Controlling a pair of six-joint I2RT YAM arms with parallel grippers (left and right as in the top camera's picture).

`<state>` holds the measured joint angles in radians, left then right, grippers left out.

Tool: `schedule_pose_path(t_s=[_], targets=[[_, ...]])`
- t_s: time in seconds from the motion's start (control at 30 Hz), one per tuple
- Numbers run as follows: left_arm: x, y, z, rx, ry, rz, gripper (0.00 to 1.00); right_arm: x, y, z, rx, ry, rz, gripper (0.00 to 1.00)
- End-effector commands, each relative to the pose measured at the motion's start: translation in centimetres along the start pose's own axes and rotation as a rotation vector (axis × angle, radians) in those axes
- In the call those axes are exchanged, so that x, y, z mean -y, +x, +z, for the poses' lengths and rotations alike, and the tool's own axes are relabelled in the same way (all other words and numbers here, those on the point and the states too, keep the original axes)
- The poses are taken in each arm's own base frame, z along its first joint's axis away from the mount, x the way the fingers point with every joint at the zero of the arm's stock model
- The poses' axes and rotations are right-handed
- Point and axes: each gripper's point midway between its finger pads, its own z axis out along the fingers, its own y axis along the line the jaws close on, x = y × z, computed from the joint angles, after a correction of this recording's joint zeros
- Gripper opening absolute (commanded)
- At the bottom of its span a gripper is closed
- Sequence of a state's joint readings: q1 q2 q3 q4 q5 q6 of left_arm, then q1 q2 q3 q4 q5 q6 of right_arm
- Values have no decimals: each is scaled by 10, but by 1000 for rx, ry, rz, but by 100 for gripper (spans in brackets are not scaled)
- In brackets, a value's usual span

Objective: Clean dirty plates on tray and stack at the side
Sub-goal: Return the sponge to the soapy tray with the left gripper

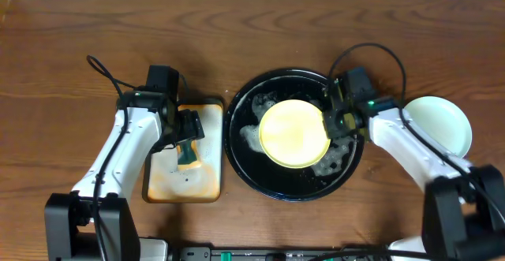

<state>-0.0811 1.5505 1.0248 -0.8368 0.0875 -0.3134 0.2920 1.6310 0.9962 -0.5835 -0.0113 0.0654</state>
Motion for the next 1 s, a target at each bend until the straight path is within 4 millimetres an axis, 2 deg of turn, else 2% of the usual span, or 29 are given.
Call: schedule_pose_path(t_s=[0.0,0.13,0.27,0.33,0.37,0.43,0.67,0.8,0.83,0.87,0.93,0.97], targets=[[-2,-1,-1,4,-4,2,84,11,-38,-46,155,122,-46,1],[-2,-1,-1,4,-4,2,85,12,-39,-62,184,218,-83,1],[-2,-1,-1,4,-4,2,85,-7,-29,-49,136,146,-132,3],[-2,-1,-1,4,-4,2,85,-5,-20,-37,94,138,-123,36],[-2,-1,-1,4,-4,2,85,-4,-16,-30,69,123,-112,46],[-2,-1,-1,4,-4,2,85,-7,-9,-17,25,60,-91,48],[-2,-1,-1,4,-4,2,85,-16,19,25,-140,-174,-8,37],[-2,-1,-1,4,-4,2,85,-17,25,39,-172,-221,24,30],[-2,-1,-1,4,-4,2,85,-17,25,41,-172,-221,25,27],[-2,-1,-1,4,-4,2,85,-16,24,41,-168,-217,23,16],[-2,-1,-1,4,-4,2,85,-16,20,42,-153,-216,22,3],[-2,-1,-1,4,-4,2,85,-16,17,41,-140,-216,21,1]])
